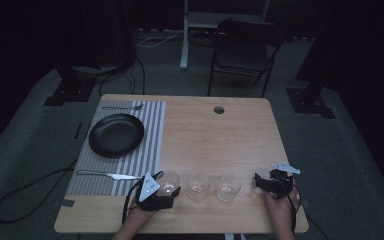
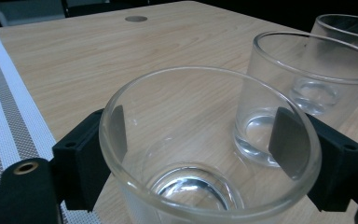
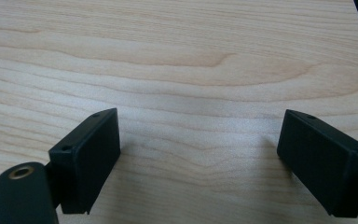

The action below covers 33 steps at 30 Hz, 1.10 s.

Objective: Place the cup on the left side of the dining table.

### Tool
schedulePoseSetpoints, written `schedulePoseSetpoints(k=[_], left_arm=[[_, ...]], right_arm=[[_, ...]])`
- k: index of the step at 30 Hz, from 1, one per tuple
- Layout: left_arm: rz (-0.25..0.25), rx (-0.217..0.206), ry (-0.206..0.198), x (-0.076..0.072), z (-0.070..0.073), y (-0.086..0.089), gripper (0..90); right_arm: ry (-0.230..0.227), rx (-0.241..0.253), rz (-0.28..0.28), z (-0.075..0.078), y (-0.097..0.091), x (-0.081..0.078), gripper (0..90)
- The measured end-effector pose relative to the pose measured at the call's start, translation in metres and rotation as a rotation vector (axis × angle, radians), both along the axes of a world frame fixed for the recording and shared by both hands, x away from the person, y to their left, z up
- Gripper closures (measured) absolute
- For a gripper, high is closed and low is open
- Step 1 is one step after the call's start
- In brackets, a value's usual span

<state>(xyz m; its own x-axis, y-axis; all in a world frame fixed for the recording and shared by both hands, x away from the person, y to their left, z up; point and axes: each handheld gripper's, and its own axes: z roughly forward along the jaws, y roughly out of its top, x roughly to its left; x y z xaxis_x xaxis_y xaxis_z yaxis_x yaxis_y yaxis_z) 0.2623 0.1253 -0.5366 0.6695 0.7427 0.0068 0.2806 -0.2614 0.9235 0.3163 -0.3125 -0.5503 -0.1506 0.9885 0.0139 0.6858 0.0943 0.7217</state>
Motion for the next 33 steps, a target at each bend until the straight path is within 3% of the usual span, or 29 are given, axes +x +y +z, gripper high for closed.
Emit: schedulePoseSetpoints(k=[13,24,33], left_arm=[[0.022,0.06,0.018,0.001,0.008,-0.006,19.2],[0.042,0.051,0.023,0.009,0.021,0.0,19.1],[0.081,0.034,0.023,0.022,0.036,0.016,19.1]], right_arm=[[0.0,0.0,0.0,0.0,0.0,0.0,12.8],[0.0,0.0,0.001,0.0,0.0,0.0,12.8],[0.0,-0.001,0.001,0.0,0.0,0.0,12.8]])
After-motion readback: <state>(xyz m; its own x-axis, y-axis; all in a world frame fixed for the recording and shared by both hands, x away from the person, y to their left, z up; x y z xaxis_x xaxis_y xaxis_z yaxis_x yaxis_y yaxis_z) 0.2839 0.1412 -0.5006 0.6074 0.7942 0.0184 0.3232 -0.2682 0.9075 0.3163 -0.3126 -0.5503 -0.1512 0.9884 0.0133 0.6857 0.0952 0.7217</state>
